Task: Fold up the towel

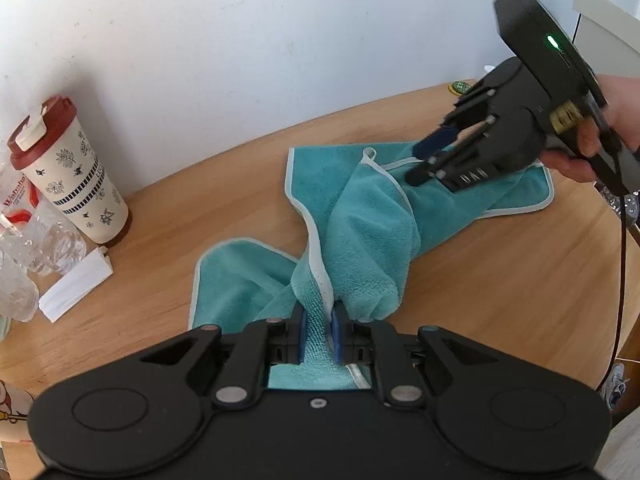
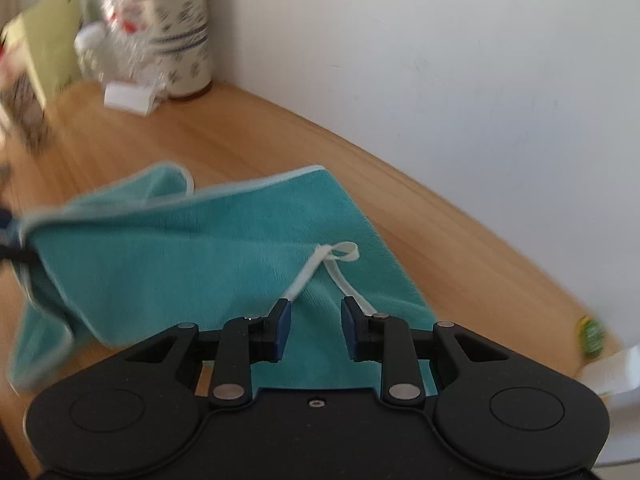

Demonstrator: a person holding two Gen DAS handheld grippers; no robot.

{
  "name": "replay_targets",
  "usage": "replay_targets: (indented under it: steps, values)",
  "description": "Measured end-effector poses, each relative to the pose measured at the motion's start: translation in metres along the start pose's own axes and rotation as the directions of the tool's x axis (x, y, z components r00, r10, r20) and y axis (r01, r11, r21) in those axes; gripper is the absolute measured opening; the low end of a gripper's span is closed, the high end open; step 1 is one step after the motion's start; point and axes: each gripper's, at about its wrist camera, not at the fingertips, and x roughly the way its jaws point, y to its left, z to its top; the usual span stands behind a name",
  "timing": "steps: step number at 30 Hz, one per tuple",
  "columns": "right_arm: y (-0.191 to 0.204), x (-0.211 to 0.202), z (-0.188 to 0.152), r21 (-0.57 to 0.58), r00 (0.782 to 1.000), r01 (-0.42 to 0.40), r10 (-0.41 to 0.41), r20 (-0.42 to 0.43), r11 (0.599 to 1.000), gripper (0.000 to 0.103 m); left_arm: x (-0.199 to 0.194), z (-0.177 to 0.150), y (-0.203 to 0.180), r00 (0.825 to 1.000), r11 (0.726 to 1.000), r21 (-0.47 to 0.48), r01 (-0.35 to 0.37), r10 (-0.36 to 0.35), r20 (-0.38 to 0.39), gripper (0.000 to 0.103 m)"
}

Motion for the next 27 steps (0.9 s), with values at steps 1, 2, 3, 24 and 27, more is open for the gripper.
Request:
replay_targets:
  steps: [1,2,3,24,27]
  values:
    - [0.000,0.002,0.003,0.025,1.000,-0.018,0.017,0.007,1.000,0.031,0.001,0.000,-0.001,1.000,1.000,0.003,-0.004,0.004,-0.003,0.012]
    - [-0.001,0.002,0.002,0.046,1.000,-0.028,0.028,0.008,0.999,0.031,0.002,0.001,-0.001,1.000,1.000,-0.002,-0.007,0.007,-0.006,0.012]
    - [-0.004,0.004,0.002,0.086,0.999,-0.044,0.044,0.003,0.995,0.031,0.002,0.001,-0.001,1.000,1.000,-0.006,-0.008,0.007,-0.007,0.012]
    - [-0.027,-0.081,-0.055,0.463,0.974,-0.186,0.100,0.204,0.866,0.002,-0.002,-0.004,0.019,1.000,0.998,-0.070,0.006,-0.006,-0.006,0.015]
    - [-0.019,-0.108,-0.083,0.500,0.973,-0.178,0.076,0.218,0.848,0.002,-0.002,-0.004,0.021,1.000,0.999,-0.054,-0.007,0.006,-0.002,0.015]
